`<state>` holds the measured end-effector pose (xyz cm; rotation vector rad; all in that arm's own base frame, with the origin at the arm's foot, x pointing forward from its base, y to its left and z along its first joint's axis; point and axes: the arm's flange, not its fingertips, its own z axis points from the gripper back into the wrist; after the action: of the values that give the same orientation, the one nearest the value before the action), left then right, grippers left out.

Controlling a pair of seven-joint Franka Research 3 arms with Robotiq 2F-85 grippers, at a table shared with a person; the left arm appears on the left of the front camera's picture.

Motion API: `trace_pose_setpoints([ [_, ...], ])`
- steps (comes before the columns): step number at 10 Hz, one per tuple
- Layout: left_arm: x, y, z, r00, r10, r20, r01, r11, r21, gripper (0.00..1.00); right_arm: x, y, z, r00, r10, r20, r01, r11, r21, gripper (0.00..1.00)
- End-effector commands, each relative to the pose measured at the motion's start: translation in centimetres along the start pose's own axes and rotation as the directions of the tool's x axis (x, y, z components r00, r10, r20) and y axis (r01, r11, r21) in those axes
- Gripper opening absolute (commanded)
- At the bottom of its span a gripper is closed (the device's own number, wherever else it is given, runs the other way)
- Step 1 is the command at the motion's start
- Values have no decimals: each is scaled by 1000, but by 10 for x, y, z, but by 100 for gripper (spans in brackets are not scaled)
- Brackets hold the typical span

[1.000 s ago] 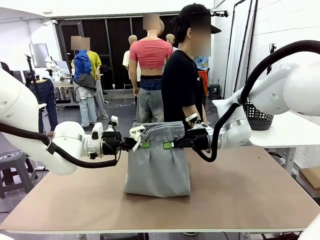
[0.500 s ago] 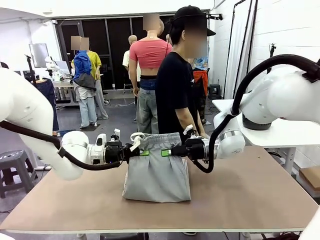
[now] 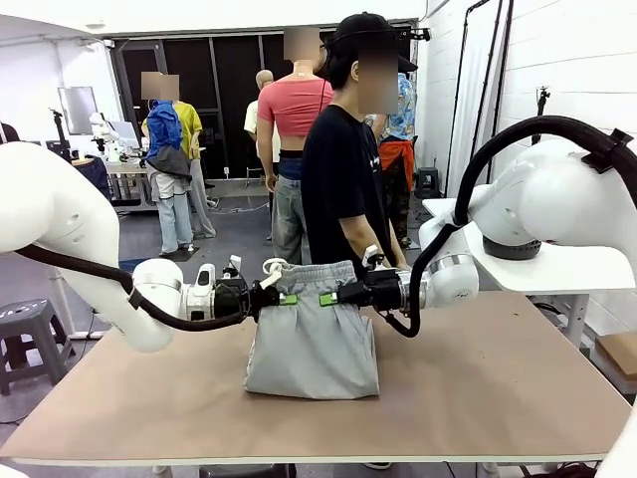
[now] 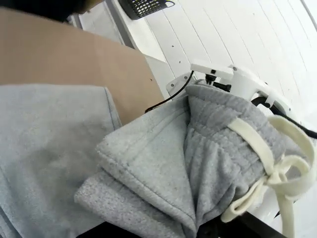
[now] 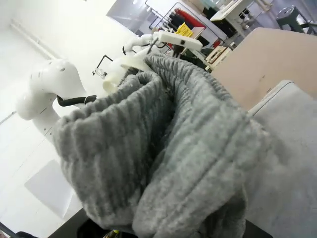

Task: Fold the training pants.
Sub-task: Fold the Training pants in half.

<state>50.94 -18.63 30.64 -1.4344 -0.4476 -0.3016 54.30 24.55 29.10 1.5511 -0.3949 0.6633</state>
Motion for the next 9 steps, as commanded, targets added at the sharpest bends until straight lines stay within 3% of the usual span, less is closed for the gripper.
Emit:
trace_pose_setpoints([
  [1, -2, 8, -2, 998, 70, -3, -70, 997, -11, 0, -5, 1, 4, 1000, -1, 7, 1, 1000, 0, 0],
  [2, -2, 8, -2, 998, 70, -3, -70, 997, -11, 0, -5, 1, 4, 1000, -1, 7, 1, 1000, 0, 0],
  [3, -2, -5, -1, 1000, -3, -5, 3, 1000, 0, 0, 0, 0, -1, 1000, 0, -1, 0, 1000, 2, 0],
  [5, 20, 5, -3, 988, 153, -21, -151, 986, 66, 0, 15, -17, 8, 993, -102, 62, 102, 995, -3, 0],
  [9, 30, 23, -3, 958, 284, -39, -275, 948, 163, 0, 23, -40, 15, 974, -214, 78, 217, 975, -44, 0],
])
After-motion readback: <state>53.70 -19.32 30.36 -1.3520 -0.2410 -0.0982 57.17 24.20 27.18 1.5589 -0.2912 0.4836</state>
